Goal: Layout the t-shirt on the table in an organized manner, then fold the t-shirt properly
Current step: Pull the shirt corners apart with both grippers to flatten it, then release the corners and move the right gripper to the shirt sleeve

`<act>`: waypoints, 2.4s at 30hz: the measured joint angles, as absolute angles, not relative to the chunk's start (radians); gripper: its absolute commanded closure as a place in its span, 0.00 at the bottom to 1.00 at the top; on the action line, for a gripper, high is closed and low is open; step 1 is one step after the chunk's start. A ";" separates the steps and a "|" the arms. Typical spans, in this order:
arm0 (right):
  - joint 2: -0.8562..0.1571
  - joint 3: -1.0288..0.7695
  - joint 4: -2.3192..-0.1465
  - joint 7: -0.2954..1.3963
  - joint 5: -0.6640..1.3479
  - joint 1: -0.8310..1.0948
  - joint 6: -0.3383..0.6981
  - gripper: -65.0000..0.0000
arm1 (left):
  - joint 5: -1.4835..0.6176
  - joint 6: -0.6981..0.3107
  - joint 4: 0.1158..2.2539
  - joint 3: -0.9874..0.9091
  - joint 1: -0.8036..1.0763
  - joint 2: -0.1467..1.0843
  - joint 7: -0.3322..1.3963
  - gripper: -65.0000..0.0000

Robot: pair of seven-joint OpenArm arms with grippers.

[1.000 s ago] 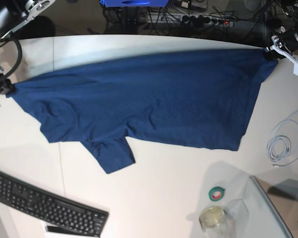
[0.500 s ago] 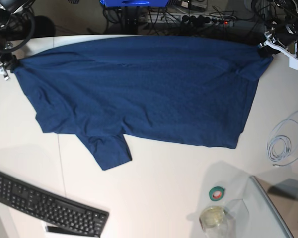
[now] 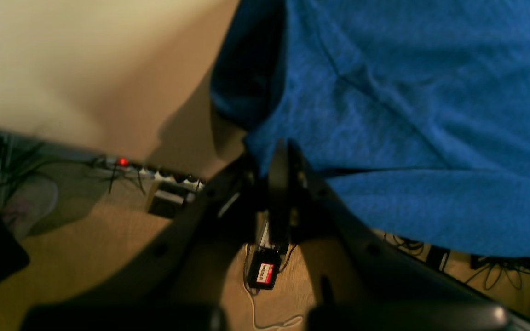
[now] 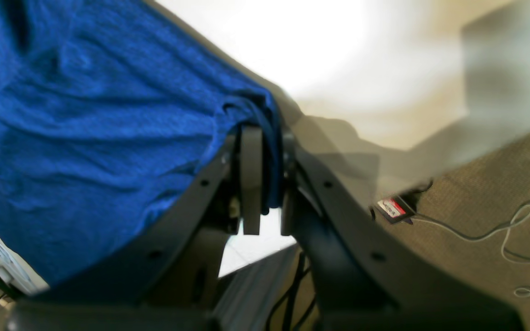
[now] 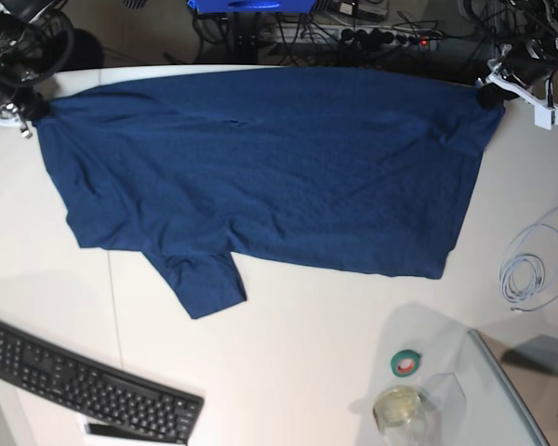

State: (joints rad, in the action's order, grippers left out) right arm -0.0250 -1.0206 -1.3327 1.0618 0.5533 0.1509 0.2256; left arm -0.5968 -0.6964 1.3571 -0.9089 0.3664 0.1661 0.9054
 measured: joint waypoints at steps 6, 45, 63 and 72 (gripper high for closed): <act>-0.029 -1.021 -1.331 1.061 0.554 0.148 0.227 1.00 | -0.599 -0.696 1.357 -0.909 0.394 0.159 0.902 1.00; -0.096 -0.968 -1.504 0.922 0.537 0.165 0.239 0.34 | -0.598 -0.637 1.388 -1.201 0.385 0.270 0.875 0.50; -0.185 0.065 -0.824 0.581 0.454 -0.477 0.363 0.34 | -0.590 -0.651 1.399 -1.374 0.449 0.268 0.879 0.55; -0.128 0.129 -0.632 0.455 0.435 -0.518 0.348 0.34 | -0.599 -0.652 1.399 -1.371 0.453 0.269 0.875 0.98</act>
State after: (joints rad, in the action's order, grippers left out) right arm -0.1276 0.1291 -0.6315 0.4549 0.4351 -0.5179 0.3485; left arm -0.5987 -0.6518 1.3994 -1.3708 0.4534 0.2691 0.8749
